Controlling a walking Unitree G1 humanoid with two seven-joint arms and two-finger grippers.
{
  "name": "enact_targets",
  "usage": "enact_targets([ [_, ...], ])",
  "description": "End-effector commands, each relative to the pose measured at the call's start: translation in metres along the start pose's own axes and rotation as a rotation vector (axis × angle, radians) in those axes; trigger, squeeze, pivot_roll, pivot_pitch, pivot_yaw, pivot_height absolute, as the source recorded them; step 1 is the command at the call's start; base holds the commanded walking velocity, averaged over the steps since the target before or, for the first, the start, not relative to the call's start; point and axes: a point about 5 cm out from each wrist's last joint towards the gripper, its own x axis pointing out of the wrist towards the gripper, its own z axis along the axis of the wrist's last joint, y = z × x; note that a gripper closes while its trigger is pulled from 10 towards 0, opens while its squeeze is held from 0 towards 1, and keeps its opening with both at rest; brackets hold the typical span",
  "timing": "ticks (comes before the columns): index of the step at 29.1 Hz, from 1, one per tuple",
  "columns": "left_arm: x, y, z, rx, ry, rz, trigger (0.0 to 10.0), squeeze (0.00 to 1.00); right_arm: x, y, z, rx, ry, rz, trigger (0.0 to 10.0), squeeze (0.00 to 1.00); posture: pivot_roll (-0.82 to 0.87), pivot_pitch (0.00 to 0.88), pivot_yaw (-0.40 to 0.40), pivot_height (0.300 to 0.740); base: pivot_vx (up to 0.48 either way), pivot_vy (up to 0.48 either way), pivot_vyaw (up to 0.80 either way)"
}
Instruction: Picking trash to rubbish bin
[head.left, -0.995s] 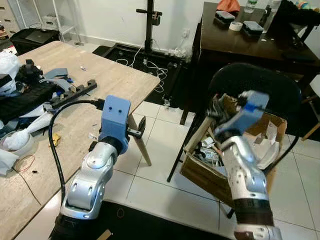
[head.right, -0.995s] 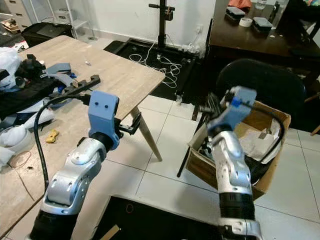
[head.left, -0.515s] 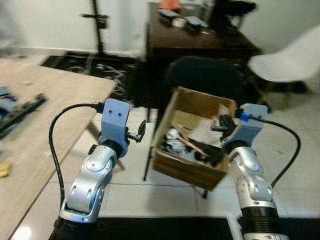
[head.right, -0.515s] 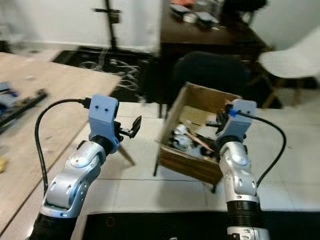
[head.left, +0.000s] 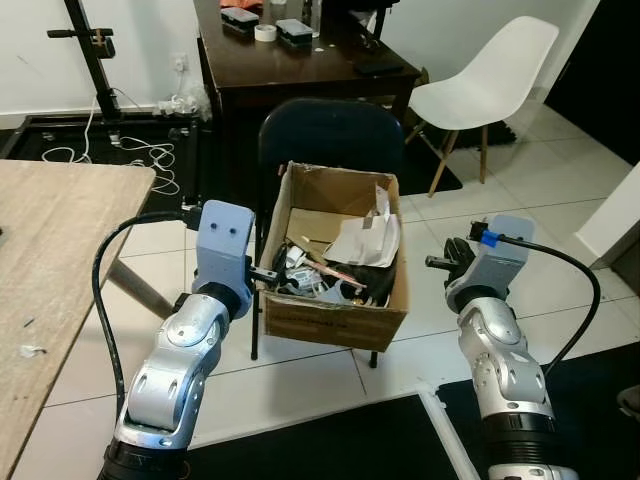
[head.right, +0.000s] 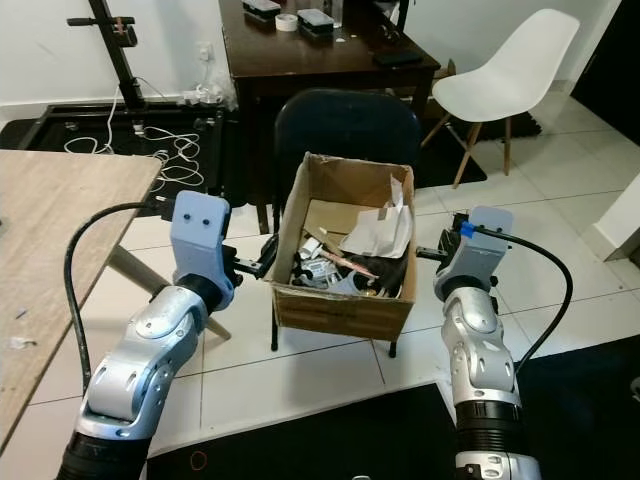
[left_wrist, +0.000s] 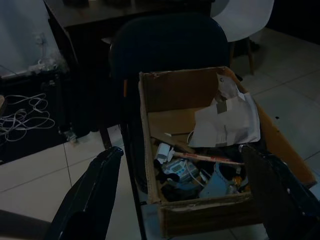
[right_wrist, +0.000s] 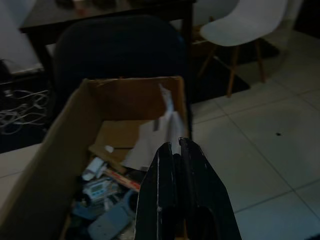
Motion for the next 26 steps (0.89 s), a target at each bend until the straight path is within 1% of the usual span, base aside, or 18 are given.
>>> enact_targets([
  [1, -0.0004, -0.0058, -0.0022, -0.020, 0.007, -0.039, 10.0, 0.00, -0.0022, -0.0009, -0.0019, -0.001, 0.004, -0.004, 10.0, 0.00, 0.21, 0.114, -0.004, 0.740, 0.270, 0.000, 0.00],
  [9, -0.0017, -0.0106, -0.0005, -0.035, -0.001, -0.077, 10.0, 0.00, -0.0006, 0.0007, -0.0026, -0.006, 0.007, -0.006, 10.0, 0.00, 0.21, 0.114, -0.004, 0.740, 0.330, 0.000, 0.00],
  [19, -0.0018, -0.0087, -0.0016, -0.035, -0.003, -0.087, 10.0, 0.00, 0.0018, 0.0007, -0.0015, -0.019, 0.008, 0.003, 10.0, 0.00, 0.21, 0.115, -0.004, 0.740, 0.374, 0.000, 0.00],
  [21, -0.0024, -0.0091, -0.0032, -0.039, 0.000, -0.090, 10.0, 0.00, 0.0032, 0.0027, -0.0004, -0.048, 0.008, 0.029, 10.0, 0.00, 0.21, 0.115, -0.004, 0.740, 0.373, 0.000, 0.00],
  [26, -0.0029, -0.0103, -0.0052, -0.038, 0.006, -0.101, 10.0, 0.00, 0.0037, 0.0052, -0.0018, -0.067, 0.022, 0.060, 10.0, 0.00, 0.21, 0.115, -0.004, 0.740, 0.370, 0.000, 0.00],
])
